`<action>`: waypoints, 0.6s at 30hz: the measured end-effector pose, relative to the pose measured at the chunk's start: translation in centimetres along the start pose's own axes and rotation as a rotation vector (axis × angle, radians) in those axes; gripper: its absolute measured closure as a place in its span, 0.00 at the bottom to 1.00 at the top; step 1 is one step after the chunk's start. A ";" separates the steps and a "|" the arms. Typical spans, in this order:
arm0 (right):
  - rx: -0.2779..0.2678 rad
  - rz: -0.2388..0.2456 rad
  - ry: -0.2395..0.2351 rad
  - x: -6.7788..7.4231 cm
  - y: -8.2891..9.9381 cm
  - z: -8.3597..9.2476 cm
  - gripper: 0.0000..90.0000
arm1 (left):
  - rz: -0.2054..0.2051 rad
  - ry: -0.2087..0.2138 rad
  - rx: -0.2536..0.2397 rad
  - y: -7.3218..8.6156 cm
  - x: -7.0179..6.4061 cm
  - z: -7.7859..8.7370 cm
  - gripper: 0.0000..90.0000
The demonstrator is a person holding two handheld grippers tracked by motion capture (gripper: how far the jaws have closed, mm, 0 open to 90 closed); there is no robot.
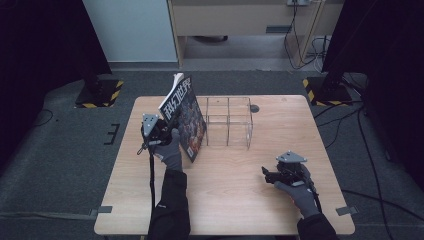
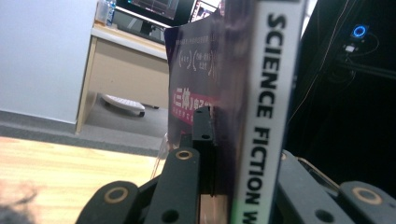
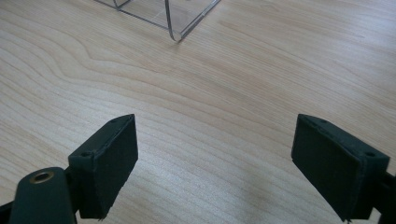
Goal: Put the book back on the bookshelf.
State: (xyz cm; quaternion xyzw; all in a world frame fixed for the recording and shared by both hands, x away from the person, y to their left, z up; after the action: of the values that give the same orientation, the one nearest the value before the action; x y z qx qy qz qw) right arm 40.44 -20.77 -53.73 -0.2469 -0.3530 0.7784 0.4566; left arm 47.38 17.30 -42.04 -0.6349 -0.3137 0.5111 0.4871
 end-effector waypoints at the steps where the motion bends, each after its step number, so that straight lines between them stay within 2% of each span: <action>1: -0.004 -0.002 0.002 -0.1 0.0 0.0 0.16 | 0.008 -0.002 -0.002 0.0 0.0 -0.3 0.91; 4: -0.001 -0.006 0.005 -0.2 0.1 0.1 0.16 | 0.015 -0.011 -0.011 0.2 0.0 -0.7 0.91; 9: -0.005 -0.004 0.003 -0.2 0.0 0.3 0.16 | 0.028 0.002 -0.033 1.2 0.1 -0.7 0.91; 18: -0.001 0.002 0.001 -0.1 0.1 0.2 0.16 | 0.031 -0.003 -0.010 2.0 0.9 -0.3 0.90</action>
State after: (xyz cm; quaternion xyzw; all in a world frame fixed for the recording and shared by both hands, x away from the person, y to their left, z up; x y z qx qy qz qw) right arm 40.29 -20.93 -53.65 -0.2478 -0.3531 0.7786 0.4557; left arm 47.73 17.35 -44.23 -0.6416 -0.3070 0.5179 0.4753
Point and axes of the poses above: each handheld gripper's, and its own axes: z roughly backward along the jaws, y roughly out of its underside, x roughly to its left, the point moved 3 cm from there along -z, roughly forward along the jaws
